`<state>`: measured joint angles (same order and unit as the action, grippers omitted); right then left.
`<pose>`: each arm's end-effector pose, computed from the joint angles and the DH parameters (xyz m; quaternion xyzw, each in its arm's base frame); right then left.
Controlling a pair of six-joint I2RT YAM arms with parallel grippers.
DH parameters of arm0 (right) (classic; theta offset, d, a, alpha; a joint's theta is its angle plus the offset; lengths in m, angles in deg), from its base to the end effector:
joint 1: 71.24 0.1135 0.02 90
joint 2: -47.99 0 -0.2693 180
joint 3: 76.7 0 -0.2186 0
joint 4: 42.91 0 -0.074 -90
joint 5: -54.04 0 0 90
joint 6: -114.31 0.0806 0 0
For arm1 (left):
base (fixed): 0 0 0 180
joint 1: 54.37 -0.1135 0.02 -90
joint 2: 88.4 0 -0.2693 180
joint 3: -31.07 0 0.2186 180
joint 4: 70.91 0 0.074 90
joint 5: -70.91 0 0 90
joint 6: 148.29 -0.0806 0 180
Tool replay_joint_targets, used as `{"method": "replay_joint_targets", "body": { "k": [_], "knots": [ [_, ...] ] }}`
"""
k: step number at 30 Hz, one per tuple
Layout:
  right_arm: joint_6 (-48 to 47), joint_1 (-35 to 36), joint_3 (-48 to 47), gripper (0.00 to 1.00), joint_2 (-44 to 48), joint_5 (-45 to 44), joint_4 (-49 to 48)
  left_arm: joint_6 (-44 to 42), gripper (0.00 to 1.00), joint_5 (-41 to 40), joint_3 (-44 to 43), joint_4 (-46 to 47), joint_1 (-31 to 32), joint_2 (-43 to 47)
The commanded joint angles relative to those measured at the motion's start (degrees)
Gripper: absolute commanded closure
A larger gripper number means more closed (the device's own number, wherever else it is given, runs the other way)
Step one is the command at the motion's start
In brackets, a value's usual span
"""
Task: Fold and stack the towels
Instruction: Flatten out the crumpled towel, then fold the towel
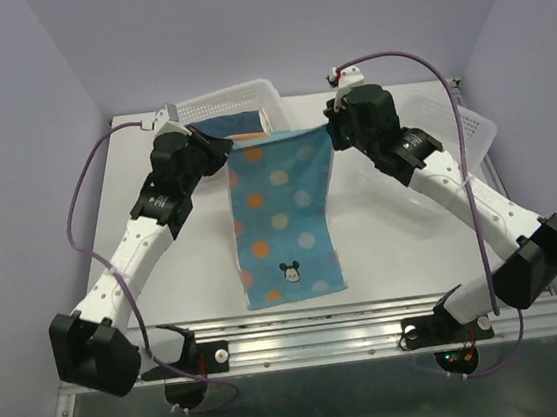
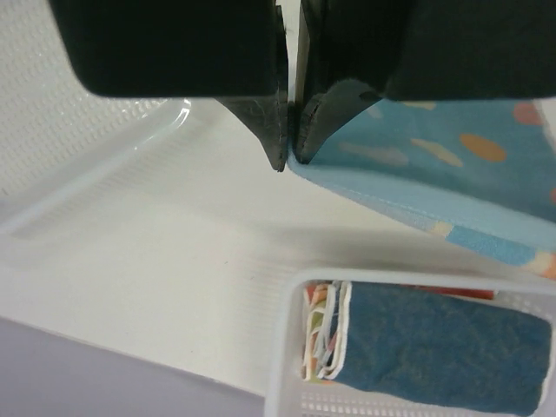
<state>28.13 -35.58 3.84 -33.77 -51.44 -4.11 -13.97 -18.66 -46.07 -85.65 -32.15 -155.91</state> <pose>0.2816 0.1756 0.3919 -0.1509 0.8067 0.0848 0.5651 0.2650 -0.1089 0.3851 -0.1389 0.7247 -0.3725 0.5627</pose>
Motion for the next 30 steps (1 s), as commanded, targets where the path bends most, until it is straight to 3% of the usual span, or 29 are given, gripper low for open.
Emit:
{"method": "replay_joint_targets", "body": {
  "k": [1,8,14,23,30],
  "knots": [
    [-5.03,-4.89,-0.58,0.99,-3.05,7.21,-8.46,-2.04,1.00,6.25,-1.10,8.12,-3.49,-7.19],
    [-7.59,-8.23,-2.69,0.99,-12.54,11.88,-11.53,-5.99,1.00,9.06,-6.55,9.70,-7.18,-18.26],
    [-8.91,-8.68,-1.73,0.99,-14.05,14.51,-10.31,-6.70,1.00,14.77,-5.68,10.76,-7.72,-21.09],
    [-6.19,-8.59,12.32,0.96,-3.33,27.32,-8.37,-5.03,1.00,16.71,5.12,14.71,-7.63,-13.19],
    [-0.05,-6.40,26.46,0.94,6.94,33.67,-9.51,-1.79,1.00,16.89,20.13,17.26,-7.10,-1.34]
  ]
}}
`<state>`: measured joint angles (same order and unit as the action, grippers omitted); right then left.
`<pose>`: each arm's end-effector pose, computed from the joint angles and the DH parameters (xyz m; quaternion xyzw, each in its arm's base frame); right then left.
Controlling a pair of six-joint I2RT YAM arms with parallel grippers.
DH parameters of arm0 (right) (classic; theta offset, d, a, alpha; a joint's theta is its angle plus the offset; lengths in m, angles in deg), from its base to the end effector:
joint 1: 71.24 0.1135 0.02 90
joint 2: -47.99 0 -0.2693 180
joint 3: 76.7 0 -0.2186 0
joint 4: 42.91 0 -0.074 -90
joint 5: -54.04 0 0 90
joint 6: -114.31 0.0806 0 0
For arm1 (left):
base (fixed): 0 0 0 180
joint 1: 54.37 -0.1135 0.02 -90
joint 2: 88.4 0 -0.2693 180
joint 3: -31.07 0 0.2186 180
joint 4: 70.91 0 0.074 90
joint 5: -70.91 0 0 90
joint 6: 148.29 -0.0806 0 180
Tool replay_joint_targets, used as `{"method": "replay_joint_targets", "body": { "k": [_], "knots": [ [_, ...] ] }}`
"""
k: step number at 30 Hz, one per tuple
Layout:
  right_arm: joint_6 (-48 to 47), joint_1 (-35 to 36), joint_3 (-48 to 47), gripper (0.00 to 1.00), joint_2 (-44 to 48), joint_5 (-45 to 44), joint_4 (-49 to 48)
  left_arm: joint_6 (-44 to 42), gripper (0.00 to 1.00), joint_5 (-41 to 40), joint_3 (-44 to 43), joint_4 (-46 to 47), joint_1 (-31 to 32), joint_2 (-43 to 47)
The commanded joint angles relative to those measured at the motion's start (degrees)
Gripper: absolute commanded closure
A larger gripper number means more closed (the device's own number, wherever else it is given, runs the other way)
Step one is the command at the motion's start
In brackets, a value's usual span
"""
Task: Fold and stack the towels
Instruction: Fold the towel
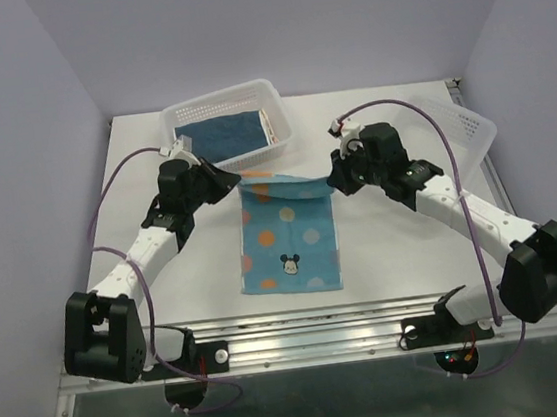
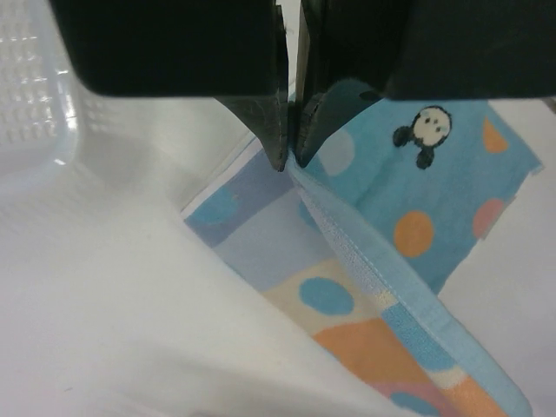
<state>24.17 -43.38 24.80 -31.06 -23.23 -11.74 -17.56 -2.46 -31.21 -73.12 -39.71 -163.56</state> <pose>0.2722 0.1640 0.2956 -0.2624 0.8292 0.2099 0.4467 0.2942 -0.1008 0.2857 -0.0915 0.7851 -0.3813 0.4795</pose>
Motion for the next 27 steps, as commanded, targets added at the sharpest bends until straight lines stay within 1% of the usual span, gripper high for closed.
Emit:
{"method": "replay_joint_targets", "body": {
  "k": [1,4,5,6,8,10,15,19,22,27],
  "knots": [
    [4.79,1.76,6.83,0.94,5.21,6.59,-2.15,2.07,1.00,0.95,6.69,4.83,0.64,7.38],
    [6.20,4.31,10.52,0.93,8.80,7.48,-3.55,3.04,1.00,1.92,11.97,4.57,0.81,11.59],
    [7.25,5.01,12.62,0.93,9.69,6.79,-3.82,3.82,1.00,2.10,13.37,4.57,0.99,12.74],
    [7.70,6.23,13.43,0.93,10.40,6.43,-3.91,4.44,1.00,2.10,15.82,4.57,1.16,13.88],
    [9.45,7.21,15.09,0.93,12.51,5.82,-3.91,5.59,1.00,2.27,18.04,3.69,1.34,16.87],
    [10.59,8.09,17.47,0.92,13.74,5.73,-4.08,5.76,1.00,2.18,20.06,0.63,1.52,19.24],
    [12.79,10.11,20.90,0.92,16.38,5.02,-3.38,8.04,1.00,4.46,26.82,-1.85,2.13,24.78],
    [15.08,11.95,23.10,0.92,17.25,4.24,-2.94,8.49,1.00,6.14,29.03,-5.36,2.57,29.71],
    [15.78,12.66,24.41,0.93,18.74,2.74,-2.06,8.93,1.00,7.54,30.61,-5.89,3.27,32.08],
    [16.31,14.59,26.26,0.92,20.25,5.11,-1.62,7.87,1.00,9.66,31.32,-10.89,3.27,33.75]
  ]
}}
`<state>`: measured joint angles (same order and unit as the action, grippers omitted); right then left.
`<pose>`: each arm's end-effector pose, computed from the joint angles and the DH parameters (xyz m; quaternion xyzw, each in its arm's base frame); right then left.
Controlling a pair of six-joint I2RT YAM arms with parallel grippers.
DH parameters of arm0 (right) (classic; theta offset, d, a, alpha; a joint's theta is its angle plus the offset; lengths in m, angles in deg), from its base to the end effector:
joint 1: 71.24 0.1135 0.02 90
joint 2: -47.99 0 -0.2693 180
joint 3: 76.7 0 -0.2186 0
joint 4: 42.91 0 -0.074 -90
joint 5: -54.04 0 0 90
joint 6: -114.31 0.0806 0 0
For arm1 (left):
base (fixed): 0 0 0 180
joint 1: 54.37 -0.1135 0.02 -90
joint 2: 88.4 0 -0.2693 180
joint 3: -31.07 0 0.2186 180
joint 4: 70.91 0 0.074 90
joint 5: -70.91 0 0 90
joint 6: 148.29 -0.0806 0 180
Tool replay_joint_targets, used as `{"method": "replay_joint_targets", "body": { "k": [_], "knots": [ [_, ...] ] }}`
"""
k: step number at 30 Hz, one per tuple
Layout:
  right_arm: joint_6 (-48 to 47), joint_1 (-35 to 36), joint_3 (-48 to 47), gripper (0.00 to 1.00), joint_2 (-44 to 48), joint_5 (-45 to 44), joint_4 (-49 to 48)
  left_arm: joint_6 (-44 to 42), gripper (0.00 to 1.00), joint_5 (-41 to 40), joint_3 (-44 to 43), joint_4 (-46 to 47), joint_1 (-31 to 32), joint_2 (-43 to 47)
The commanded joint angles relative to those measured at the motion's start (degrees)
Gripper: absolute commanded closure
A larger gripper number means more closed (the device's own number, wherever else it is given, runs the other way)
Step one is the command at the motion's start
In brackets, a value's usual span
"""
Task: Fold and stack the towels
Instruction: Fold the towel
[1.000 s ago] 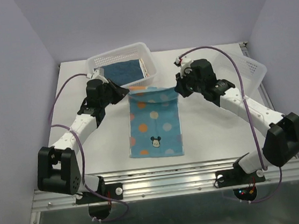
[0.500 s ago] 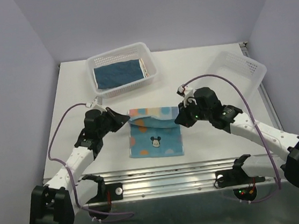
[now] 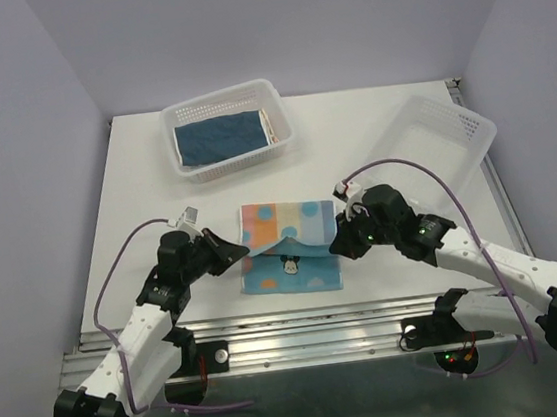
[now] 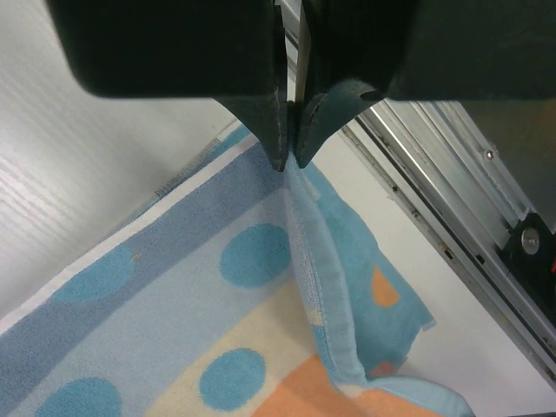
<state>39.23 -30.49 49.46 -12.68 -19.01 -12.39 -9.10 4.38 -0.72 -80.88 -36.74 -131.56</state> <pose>0.1553 0.1648 0.2306 -0.2618 0.8495 0.3216 0.3262 0.1577 -0.0838 0.2008 -0.1095 0.8093 -0.4442 0.3684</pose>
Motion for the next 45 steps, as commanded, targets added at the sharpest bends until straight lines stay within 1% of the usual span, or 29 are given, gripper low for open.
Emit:
{"method": "replay_joint_targets", "body": {
  "k": [1,5,6,11,13,14,15,17,19,21,22,23,25,26,27,28,29,30,31,34,36,38,39,40,41,42,43,44,45],
  "knots": [
    [1.34,2.05,1.79,0.92,1.95,0.98,-0.62,-0.67,1.00,2.90,1.00,-4.62,0.30,2.80],
    [2.74,2.93,3.28,0.90,2.30,-1.21,0.44,-0.32,1.00,3.34,1.97,-8.76,0.39,4.39],
    [3.01,3.10,3.72,0.90,2.57,-1.22,0.27,0.03,1.00,2.30,1.97,-10.07,0.30,4.66],
    [6.43,3.37,7.23,0.88,3.10,0.98,-2.10,0.91,1.00,-0.34,1.44,-17.10,0.30,4.66],
    [7.66,3.63,8.37,0.87,2.92,1.85,-3.77,1.69,1.00,-1.05,2.06,-17.21,0.30,3.70],
    [7.93,3.72,9.51,0.85,2.83,2.21,-4.65,1.70,1.00,-0.88,2.67,-17.03,0.30,3.17],
    [8.20,3.72,10.04,0.82,2.66,2.12,-5.09,1.44,1.00,-0.79,2.85,-16.77,0.30,2.47],
    [9.16,3.90,11.45,0.81,1.52,2.47,-6.06,0.74,1.00,-0.18,2.85,-16.77,0.30,0.54],
    [10.13,3.98,12.24,0.73,0.38,2.91,-6.85,-0.14,0.99,0.27,2.67,-17.20,0.30,-0.78],
    [10.66,4.16,13.47,0.67,0.02,3.88,-8.26,-0.50,0.88,0.53,2.41,-17.91,0.30,-0.88],
    [10.92,4.25,13.74,0.54,-0.07,4.14,-8.70,-0.58,0.69,0.53,2.15,-19.13,0.30,-0.35],
    [11.27,4.51,14.44,0.48,0.19,4.84,-9.40,-0.67,0.58,0.27,1.71,-19.84,0.30,0.26],
    [11.54,4.60,14.88,0.39,0.98,5.11,-9.32,-0.59,0.46,0.27,1.18,-21.24,0.30,1.75],
    [11.62,4.69,14.88,0.33,2.38,4.94,-8.71,-0.50,0.37,0.18,0.92,-22.73,0.30,3.67],
    [11.63,4.69,14.54,0.22,3.35,4.67,-8.18,-0.50,0.25,-0.08,-0.04,-24.22,0.30,5.87],
    [11.97,4.60,14.27,0.14,4.40,4.41,-7.65,-0.50,0.19,-0.35,-0.66,-24.93,0.30,6.76],
    [12.15,4.69,13.83,0.00,5.37,4.15,-7.39,-0.67,0.14,-0.78,-1.54,-25.64,0.30,7.47],
    [12.07,4.69,13.13,0.00,7.64,3.80,-6.16,-1.02,0.06,-1.92,-2.33,-26.25,0.30,7.99],
    [11.98,4.69,11.73,0.00,8.62,3.27,-5.80,-1.72,0.02,-2.80,-4.25,-26.69,0.30,8.35],
    [12.42,4.69,8.57,0.00,10.74,-2.52,-3.26,-2.34,0.01,-5.53,-7.07,-25.74,0.30,5.91],
    [13.20,4.69,4.35,0.00,9.87,-10.07,-0.80,-3.04,0.01,-8.69,-8.49,-22.84,0.30,3.36],
    [13.73,4.69,-0.12,0.00,6.19,-14.99,1.57,-4.62,0.01,-11.41,-10.59,-18.82,0.30,-1.74],
    [14.26,4.69,-1.80,0.00,4.26,-21.19,2.45,-5.41,0.01,-13.51,-12.34,-17.22,0.30,-3.67],
    [14.61,4.60,-3.29,0.00,0.84,-24.21,3.33,-5.77,0.01,-14.23,-13.23,-14.33,0.30,-7.78],
    [15.40,4.60,-4.53,0.00,-1.28,-27.12,4.12,-6.21,0.01,-14.67,-14.28,-12.83,0.30,-9.99],
    [15.67,4.51,-7.59,0.00,-3.21,-33.15,5.87,-7.34,0.02,-14.07,-16.38,-11.25,0.30,-12.02],
    [15.93,4.60,-8.83,0.00,-4.97,-36.08,6.58,-7.88,0.07,-13.97,-17.62,-9.49,0.30,-16.65],
    [16.02,4.51,-10.15,0.00,-8.64,-38.46,7.11,-8.66,0.08,-13.80,-18.93,-8.78,0.30,-18.87],
    [15.50,4.42,-11.12,0.00,-10.16,-41.53,7.03,-9.89,0.10,-13.80,-20.17,-8.07,0.30,-21.07]
  ]
}}
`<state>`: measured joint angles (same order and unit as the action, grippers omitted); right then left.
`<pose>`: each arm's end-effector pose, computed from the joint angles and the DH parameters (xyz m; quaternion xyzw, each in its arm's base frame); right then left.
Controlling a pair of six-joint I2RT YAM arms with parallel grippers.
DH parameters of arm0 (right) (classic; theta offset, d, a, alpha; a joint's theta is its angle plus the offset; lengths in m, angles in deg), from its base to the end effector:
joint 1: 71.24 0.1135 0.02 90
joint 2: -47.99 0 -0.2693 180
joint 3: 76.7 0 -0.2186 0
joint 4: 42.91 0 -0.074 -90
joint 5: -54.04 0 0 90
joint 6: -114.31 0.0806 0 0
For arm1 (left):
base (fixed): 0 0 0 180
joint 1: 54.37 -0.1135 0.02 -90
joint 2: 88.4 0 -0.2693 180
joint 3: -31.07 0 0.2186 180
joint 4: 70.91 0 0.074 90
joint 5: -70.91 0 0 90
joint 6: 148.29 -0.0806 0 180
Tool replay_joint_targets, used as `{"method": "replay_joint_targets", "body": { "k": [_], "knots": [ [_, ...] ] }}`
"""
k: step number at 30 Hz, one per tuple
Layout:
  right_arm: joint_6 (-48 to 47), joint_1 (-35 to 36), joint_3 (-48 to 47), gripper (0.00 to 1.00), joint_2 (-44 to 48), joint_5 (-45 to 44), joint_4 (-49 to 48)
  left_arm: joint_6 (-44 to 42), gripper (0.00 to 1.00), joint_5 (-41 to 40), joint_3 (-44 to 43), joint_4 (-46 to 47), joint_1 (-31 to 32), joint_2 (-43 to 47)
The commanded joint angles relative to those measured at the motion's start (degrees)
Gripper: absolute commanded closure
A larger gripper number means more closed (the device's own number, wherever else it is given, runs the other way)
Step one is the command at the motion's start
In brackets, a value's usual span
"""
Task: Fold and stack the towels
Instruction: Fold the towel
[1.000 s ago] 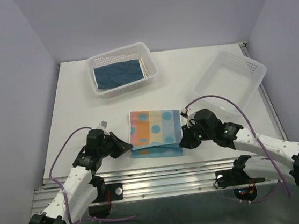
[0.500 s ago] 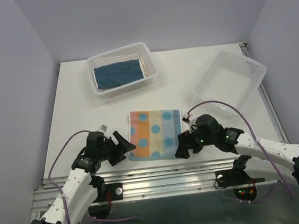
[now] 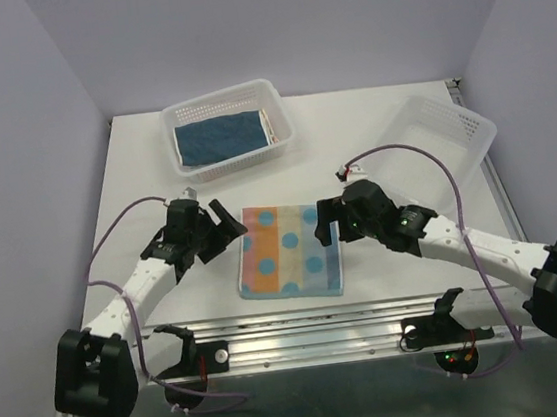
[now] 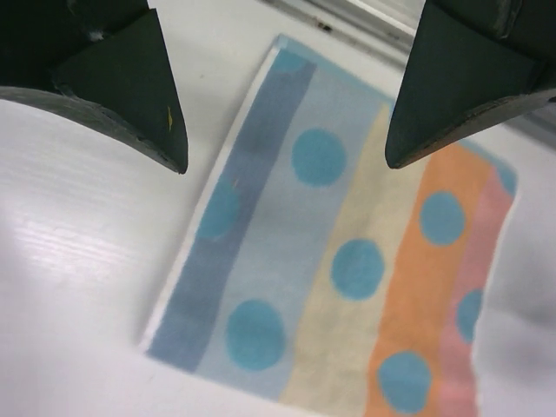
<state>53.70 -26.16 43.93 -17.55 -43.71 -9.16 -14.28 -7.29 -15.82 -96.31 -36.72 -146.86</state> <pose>0.1799 0.1650 0.2364 -0.0950 0.8994 0.2068 0.3733 0.2003 -0.0810 0.2072 -0.1583 0.8771 -0.3066 0.3342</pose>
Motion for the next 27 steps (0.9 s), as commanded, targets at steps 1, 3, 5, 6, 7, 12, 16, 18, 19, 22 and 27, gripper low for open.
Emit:
{"method": "replay_joint_targets", "body": {
  "k": [1,3,5,6,7,12,16,18,19,22,27],
  "knots": [
    [0.59,-0.17,-7.08,0.02,-7.04,-17.82,3.45,-5.16,0.11,-2.82,-7.60,7.54,0.28,-9.97],
    [0.15,-1.13,-8.41,0.05,-11.35,-18.00,2.83,-6.39,0.15,-2.65,-9.64,8.42,0.28,-13.68],
    [-0.82,-2.71,-9.73,0.11,-13.64,-16.08,1.69,-6.83,0.20,-2.30,-12.19,9.21,0.28,-18.26],
    [-1.00,-3.24,-10.08,0.14,-14.87,-15.29,0.47,-6.92,0.21,-1.86,-12.72,9.21,0.28,-19.49],
    [-1.17,-4.46,-10.61,0.17,-16.80,-13.80,0.02,-6.92,0.22,-2.38,-13.85,10.43,0.28,-21.76],
    [-1.79,-8.42,-12.19,0.32,-22.52,-11.94,-3.14,-7.53,0.35,-0.90,-17.11,11.67,0.28,-28.19],
    [-3.11,-11.33,-13.68,0.40,-26.21,-8.34,-5.60,-7.97,0.49,-0.19,-20.44,11.67,0.28,-33.20],
    [-3.72,-11.86,-14.30,0.42,-28.06,-7.72,-6.22,-8.06,0.57,0.25,-21.24,11.67,0.28,-35.75],
    [-3.98,-12.21,-14.65,0.45,-28.94,-7.11,-6.83,-8.24,0.61,1.03,-22.20,11.59,0.28,-37.24],
    [-4.25,-12.91,-15.18,0.47,-29.99,-5.53,-8.07,-8.41,0.71,1.57,-23.70,11.41,0.28,-39.01],
    [-4.43,-13.96,-15.36,0.48,-32.10,-2.72,-10.52,-8.24,1.00,1.13,-25.20,10.79,0.28,-41.38]
  ]
}}
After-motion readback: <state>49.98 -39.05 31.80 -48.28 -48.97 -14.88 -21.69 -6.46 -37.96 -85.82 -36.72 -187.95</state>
